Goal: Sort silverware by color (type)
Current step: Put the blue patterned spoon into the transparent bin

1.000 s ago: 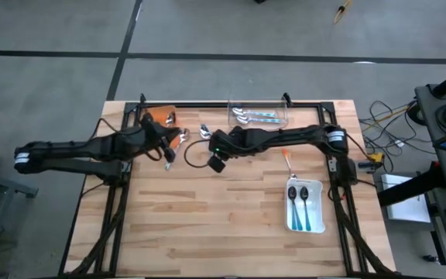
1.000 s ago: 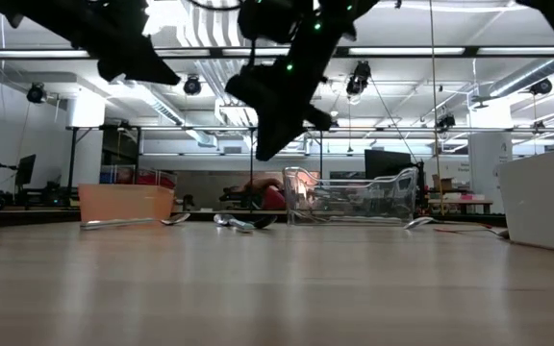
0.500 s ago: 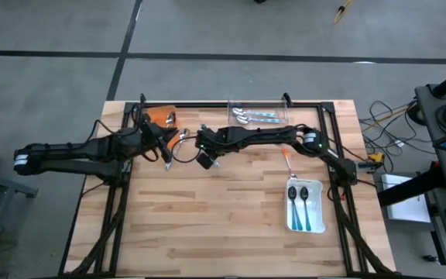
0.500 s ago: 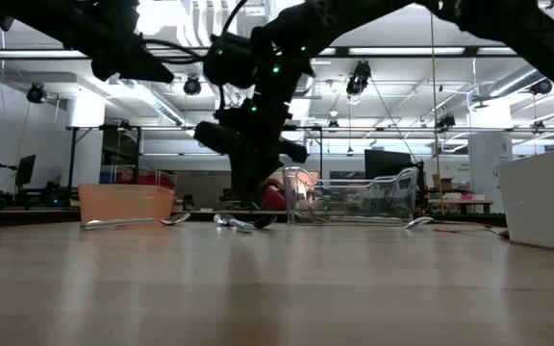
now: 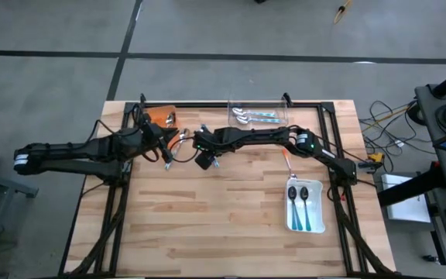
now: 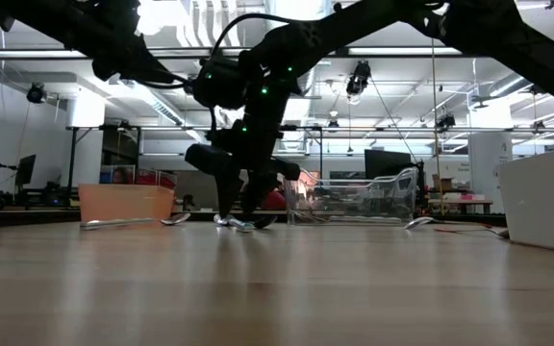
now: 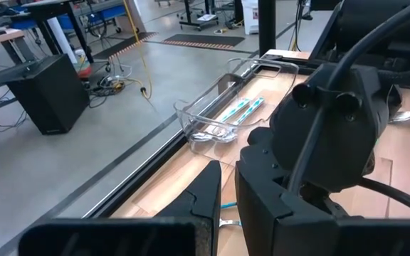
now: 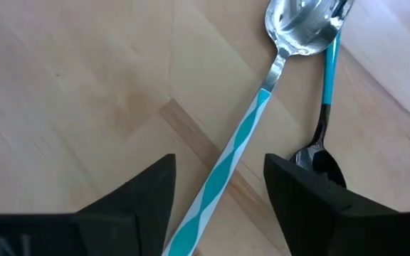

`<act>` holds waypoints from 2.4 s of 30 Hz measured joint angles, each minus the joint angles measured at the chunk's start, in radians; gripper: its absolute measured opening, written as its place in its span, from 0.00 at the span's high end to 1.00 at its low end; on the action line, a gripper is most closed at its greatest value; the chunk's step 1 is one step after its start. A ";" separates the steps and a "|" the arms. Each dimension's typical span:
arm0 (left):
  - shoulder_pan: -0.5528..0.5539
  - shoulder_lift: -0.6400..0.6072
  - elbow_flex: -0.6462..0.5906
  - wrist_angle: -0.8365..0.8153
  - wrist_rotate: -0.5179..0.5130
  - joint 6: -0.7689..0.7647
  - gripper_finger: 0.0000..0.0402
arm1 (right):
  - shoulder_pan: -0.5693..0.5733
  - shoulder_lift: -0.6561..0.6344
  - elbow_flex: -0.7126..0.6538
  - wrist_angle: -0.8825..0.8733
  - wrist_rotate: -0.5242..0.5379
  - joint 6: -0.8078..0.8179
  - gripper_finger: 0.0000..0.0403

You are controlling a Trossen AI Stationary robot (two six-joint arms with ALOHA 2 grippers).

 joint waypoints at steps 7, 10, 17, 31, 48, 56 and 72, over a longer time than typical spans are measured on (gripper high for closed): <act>0.000 0.000 0.000 0.001 0.000 0.000 0.93 | 0.000 0.020 -0.001 0.009 0.001 0.000 0.48; 0.000 0.000 0.000 0.000 0.000 0.000 0.93 | 0.000 0.043 -0.001 0.017 0.002 0.000 0.48; 0.000 0.000 0.000 0.002 -0.001 0.018 0.93 | 0.004 0.056 0.001 0.011 0.001 0.012 0.50; 0.000 0.000 0.000 0.007 -0.001 0.018 0.93 | 0.004 0.055 0.002 0.003 -0.041 0.036 0.80; 0.000 0.000 0.000 0.008 -0.001 0.018 0.93 | 0.003 0.040 -0.001 -0.003 -0.072 0.063 0.92; 0.000 0.000 0.000 0.007 -0.001 0.033 0.93 | 0.019 -0.029 -0.003 -0.044 -0.091 0.003 0.92; 0.000 0.000 0.000 0.021 0.001 0.029 0.93 | -0.003 -0.208 0.000 -0.280 -0.073 -0.433 0.92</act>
